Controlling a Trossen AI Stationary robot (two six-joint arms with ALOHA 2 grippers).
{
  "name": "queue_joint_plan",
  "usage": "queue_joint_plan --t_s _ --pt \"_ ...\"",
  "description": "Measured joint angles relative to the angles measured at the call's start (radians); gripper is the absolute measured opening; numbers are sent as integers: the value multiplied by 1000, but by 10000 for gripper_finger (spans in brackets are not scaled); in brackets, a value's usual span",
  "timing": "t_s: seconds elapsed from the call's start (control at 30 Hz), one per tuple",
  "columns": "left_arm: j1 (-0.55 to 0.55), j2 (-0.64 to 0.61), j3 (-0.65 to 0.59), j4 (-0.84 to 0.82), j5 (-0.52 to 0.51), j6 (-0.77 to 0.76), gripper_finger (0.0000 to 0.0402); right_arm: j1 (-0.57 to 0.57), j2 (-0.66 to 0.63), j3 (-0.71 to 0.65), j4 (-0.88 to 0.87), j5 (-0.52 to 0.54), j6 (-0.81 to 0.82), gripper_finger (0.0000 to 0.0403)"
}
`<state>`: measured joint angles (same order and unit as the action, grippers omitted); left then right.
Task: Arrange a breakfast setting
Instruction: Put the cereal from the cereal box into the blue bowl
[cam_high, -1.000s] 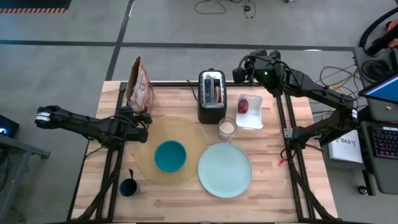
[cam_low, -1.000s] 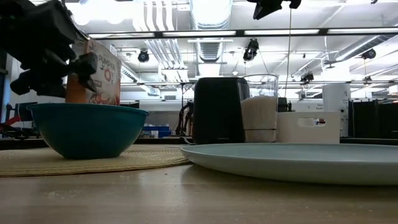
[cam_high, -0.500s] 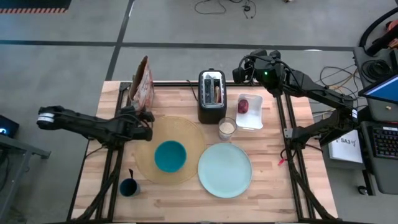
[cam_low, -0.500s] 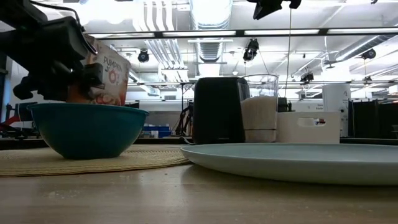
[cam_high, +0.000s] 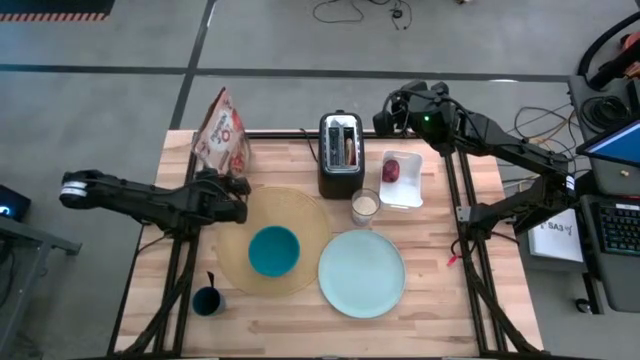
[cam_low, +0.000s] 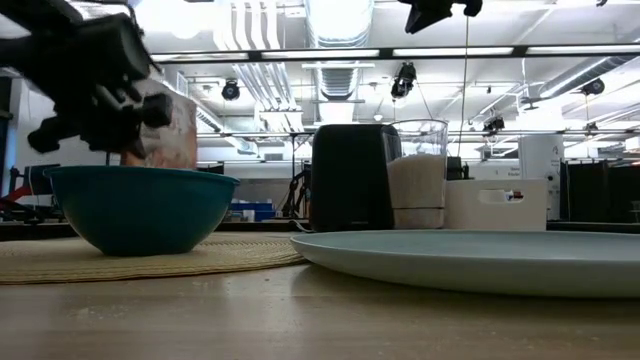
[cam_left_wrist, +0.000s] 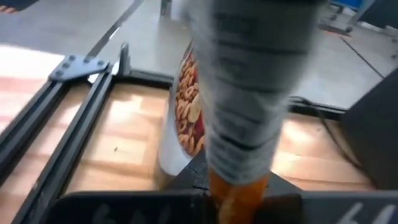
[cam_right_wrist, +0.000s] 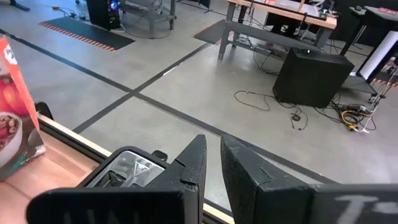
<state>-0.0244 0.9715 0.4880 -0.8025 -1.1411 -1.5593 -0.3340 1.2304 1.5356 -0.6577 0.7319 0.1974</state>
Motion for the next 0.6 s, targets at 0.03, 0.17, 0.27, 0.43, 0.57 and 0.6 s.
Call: queue_joint_plan --t_s 0.03,0.17,0.27,0.43,0.57,0.6 --pt "-1 -11 19 -8 -10 30 1 0 0 0 -4 0 0 38" --pt "-1 -59 102 -37 -67 165 1 0 0 0 -22 0 0 38" --pt "-16 -97 173 -39 -46 270 0 0 0 0 -25 0 0 38" --pt "-104 -141 300 -38 119 493 0 0 -3 0 -35 -1 0 38" --pt "-188 -171 454 -32 140 634 0 0 -6 0 -44 -1 -1 38" --pt "-207 -176 497 -32 140 686 0 0 -6 0 -43 -1 -5 38"
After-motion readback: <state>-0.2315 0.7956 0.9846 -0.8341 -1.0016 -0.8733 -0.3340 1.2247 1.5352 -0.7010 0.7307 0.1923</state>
